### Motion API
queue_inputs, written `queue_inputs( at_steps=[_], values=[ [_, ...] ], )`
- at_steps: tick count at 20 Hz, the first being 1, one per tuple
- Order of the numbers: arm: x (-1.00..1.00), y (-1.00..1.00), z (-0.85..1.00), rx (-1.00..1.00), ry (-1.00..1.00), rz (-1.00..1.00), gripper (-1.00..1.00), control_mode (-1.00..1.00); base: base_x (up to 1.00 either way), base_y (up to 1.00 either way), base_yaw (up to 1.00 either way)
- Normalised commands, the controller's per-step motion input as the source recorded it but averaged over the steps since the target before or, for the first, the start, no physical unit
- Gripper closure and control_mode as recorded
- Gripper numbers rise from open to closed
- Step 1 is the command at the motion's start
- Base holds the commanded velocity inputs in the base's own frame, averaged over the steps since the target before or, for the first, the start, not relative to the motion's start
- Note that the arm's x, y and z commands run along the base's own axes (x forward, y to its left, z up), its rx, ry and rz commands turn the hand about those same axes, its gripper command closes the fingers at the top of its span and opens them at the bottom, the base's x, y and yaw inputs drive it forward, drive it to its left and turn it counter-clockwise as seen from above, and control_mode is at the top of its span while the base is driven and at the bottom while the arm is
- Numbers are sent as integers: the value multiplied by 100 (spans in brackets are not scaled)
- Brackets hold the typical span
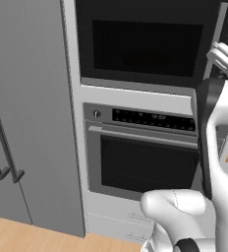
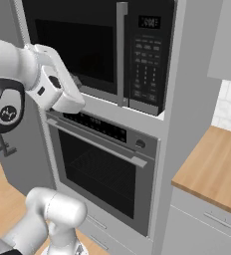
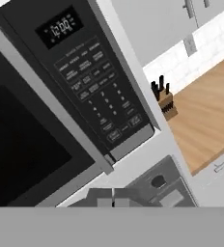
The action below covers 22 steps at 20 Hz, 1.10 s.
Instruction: Pick the bell pepper from the sink and place it in the bowl. Then pick the bowl and place it in the microwave. Then close the microwave door and press the start button.
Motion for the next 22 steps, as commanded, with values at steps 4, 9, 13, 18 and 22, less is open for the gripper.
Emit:
queue_inputs(
  at_steps=[4,9,13,18,22],
  values=[
    [-47,-1,0,-25,21,12,100,-100,0,0,0],
    [-19,-1,0,-15,16,7,100,-100,0,0,0],
    [0,0,0,-6,0,4,100,-100,0,0,0],
    [0,0,0,-3,0,1,100,-100,0,0,0],
    [1,-7,0,-1,0,0,100,-100,0,0,0]
  ],
)
